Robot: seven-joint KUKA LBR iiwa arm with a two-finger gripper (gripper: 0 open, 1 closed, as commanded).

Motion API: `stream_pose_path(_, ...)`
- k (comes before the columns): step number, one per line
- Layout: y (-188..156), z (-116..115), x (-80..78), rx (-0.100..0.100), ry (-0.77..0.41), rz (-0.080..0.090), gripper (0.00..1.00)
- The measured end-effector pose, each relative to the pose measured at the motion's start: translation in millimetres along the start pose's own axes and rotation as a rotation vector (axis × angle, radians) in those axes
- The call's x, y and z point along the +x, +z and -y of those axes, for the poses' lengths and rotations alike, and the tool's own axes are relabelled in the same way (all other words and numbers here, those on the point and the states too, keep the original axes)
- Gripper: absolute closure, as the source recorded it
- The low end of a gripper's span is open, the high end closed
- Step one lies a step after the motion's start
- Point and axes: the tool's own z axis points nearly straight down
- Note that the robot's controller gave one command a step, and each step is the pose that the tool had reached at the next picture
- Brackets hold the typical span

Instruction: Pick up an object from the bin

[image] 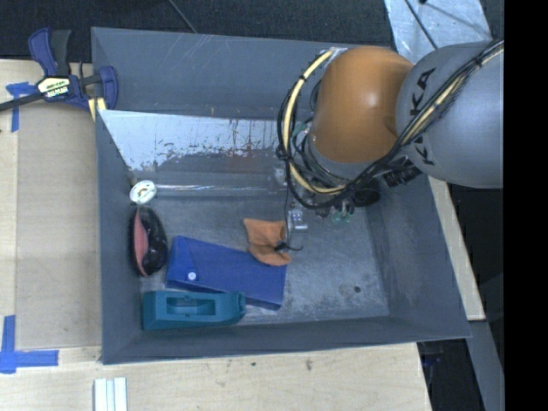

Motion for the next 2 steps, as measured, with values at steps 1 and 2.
stream_pose_path(1, -5, 0, -1.7, 0.0, 0.001, 0.009, 0.0)
stream_pose_path(2, 47, 19, 4.1, 0.0, -0.043, 0.015, 0.0)
